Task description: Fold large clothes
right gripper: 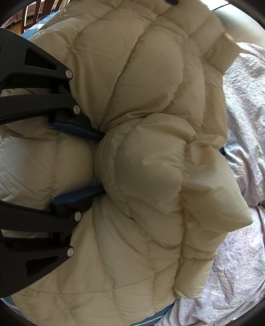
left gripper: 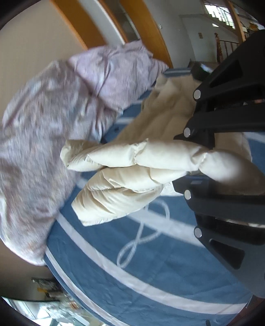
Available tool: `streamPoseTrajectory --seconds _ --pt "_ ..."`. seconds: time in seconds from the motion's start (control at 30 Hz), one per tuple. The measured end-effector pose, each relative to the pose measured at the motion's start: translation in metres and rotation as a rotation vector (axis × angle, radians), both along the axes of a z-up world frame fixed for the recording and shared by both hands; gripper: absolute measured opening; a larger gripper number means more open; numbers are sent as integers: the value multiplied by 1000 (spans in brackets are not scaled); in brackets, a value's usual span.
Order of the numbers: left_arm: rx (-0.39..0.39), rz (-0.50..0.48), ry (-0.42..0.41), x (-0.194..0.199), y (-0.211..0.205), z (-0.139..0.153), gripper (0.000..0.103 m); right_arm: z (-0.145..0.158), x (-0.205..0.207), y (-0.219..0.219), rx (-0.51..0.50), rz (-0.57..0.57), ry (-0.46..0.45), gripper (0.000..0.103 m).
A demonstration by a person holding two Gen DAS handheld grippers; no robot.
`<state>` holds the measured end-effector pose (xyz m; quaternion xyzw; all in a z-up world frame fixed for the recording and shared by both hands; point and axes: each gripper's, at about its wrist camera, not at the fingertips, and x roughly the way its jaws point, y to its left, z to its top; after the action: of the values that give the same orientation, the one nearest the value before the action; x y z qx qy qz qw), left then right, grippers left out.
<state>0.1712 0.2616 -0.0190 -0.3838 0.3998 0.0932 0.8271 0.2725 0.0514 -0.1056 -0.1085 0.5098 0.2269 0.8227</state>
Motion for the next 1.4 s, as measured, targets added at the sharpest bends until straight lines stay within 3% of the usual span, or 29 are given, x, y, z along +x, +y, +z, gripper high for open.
streamPoseTrajectory --seconds 0.27,0.53,0.7,0.8,1.1,1.4 --pt "31 -96 -62 22 -57 33 17 2 2 -6 27 -5 28 51" --pt "16 -143 -78 39 -101 39 17 7 6 -17 69 5 49 51" --pt "-45 -199 -112 47 -126 42 17 10 6 -23 85 16 53 51" --pt "-22 -214 -107 52 -141 45 17 15 8 -23 105 23 63 50" --pt "13 -236 -91 73 -173 52 17 46 13 -76 215 -10 51 50" --pt "52 -273 -69 98 -212 53 17 66 7 -143 224 -74 -31 50"
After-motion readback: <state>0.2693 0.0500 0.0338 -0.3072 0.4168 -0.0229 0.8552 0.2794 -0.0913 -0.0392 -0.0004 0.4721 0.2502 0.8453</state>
